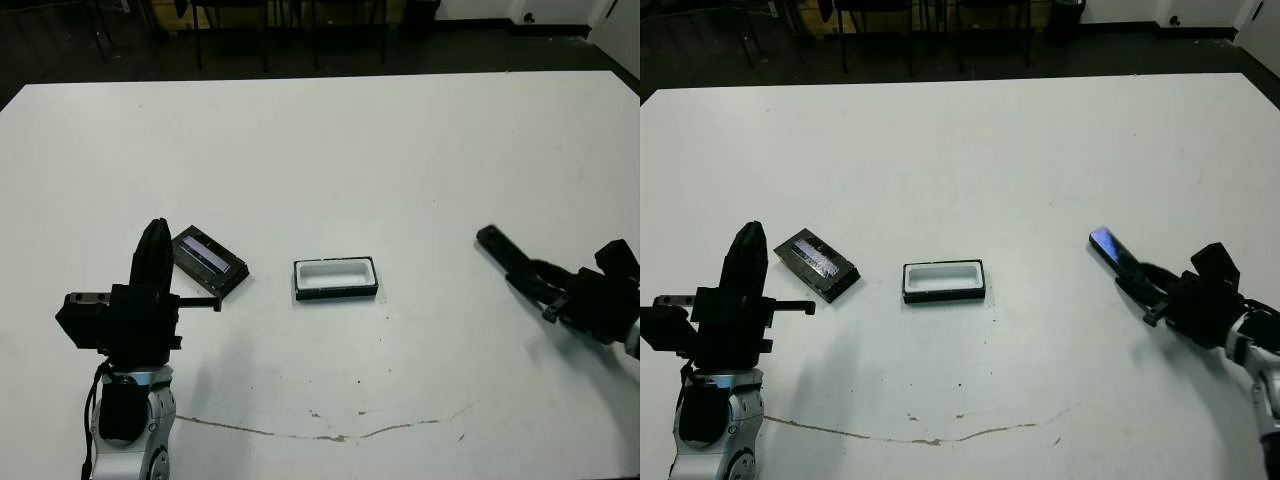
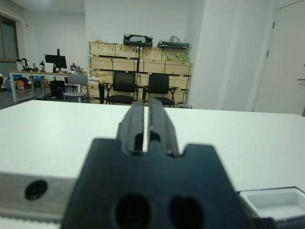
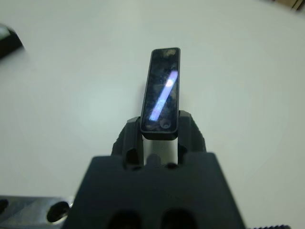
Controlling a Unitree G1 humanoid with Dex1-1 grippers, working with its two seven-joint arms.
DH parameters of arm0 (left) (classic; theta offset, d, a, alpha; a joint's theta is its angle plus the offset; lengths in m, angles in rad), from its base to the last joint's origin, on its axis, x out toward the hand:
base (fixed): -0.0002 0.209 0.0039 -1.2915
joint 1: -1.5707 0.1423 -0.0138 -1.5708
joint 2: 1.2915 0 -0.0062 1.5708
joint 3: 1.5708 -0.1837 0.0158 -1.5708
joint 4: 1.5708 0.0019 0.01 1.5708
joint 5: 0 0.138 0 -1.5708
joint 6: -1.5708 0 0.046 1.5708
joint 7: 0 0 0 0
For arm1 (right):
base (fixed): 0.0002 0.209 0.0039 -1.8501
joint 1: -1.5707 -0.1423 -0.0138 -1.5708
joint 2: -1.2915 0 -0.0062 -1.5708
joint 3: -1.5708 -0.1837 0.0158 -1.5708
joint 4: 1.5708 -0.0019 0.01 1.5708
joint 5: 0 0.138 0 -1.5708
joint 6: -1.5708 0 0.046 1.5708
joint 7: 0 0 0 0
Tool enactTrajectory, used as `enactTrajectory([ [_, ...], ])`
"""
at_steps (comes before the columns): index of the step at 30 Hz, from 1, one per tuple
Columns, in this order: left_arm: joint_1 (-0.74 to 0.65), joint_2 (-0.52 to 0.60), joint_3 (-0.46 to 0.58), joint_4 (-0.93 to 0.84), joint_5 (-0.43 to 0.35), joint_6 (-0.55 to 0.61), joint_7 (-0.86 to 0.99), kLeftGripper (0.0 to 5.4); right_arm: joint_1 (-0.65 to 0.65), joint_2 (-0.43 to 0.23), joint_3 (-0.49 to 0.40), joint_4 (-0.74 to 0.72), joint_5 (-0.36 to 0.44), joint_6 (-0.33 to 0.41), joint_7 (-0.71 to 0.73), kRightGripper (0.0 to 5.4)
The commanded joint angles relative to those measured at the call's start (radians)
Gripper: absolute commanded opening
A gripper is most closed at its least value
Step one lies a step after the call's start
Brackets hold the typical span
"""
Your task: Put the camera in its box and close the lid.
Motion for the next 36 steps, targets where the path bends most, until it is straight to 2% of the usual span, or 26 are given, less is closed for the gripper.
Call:
enactTrajectory([
  [1, 0.018, 0.006, 0.003, 0.012, -0.003, 0.009, -0.003, 0.00, 0.015, -0.008, -0.026, -0.153, 0.038, 0.123, -0.052, 0.46],
  [3, 0.019, 0.006, 0.002, 0.013, -0.006, 0.007, -0.006, 0.00, -0.001, -0.009, -0.035, -0.202, 0.072, 0.184, -0.060, 0.46],
  [6, 0.020, 0.008, 0.001, 0.015, 0.006, 0.000, -0.004, 0.00, -0.070, 0.025, -0.041, -0.124, 0.142, 0.143, 0.018, 0.46],
  [9, 0.021, 0.002, -0.002, 0.015, 0.005, 0.000, -0.002, 0.00, -0.163, 0.031, -0.008, -0.059, 0.156, 0.089, 0.108, 0.46],
  [11, 0.023, -0.001, -0.004, 0.013, 0.003, 0.003, 0.000, 0.00, -0.213, 0.026, 0.020, -0.056, 0.141, 0.071, 0.138, 0.46],
  [16, 0.028, -0.001, -0.007, 0.011, 0.013, -0.004, 0.002, 0.00, -0.357, -0.001, 0.141, -0.073, 0.082, 0.099, 0.216, 0.46],
  [20, 0.031, -0.002, -0.007, 0.009, 0.008, 0.002, 0.002, 0.00, -0.465, 0.010, 0.231, -0.070, 0.079, 0.186, 0.286, 0.46],
  [22, 0.033, -0.002, -0.008, 0.010, 0.004, 0.002, 0.001, 0.00, -0.513, 0.024, 0.284, -0.064, 0.048, 0.187, 0.306, 0.46],
  [24, 0.034, -0.003, -0.009, 0.010, 0.002, 0.002, -0.001, 0.00, -0.550, 0.029, 0.334, -0.059, 0.005, 0.170, 0.322, 0.46],
  [27, 0.038, -0.006, -0.014, 0.004, 0.010, 0.006, 0.005, 0.00, -0.604, 0.053, 0.400, -0.026, -0.002, 0.213, 0.384, 0.46],
  [30, 0.037, -0.003, -0.015, 0.010, 0.021, -0.006, 0.008, 0.00, -0.639, 0.067, 0.461, 0.004, -0.029, 0.209, 0.439, 0.46],
  [33, 0.038, -0.003, -0.016, 0.012, 0.021, -0.007, 0.009, 0.00, -0.664, 0.067, 0.506, 0.023, -0.062, 0.188, 0.490, 0.46],
  [36, 0.041, -0.004, -0.019, 0.006, 0.026, 0.000, 0.015, 0.00, -0.688, 0.070, 0.536, 0.056, -0.069, 0.200, 0.552, 0.46],
])
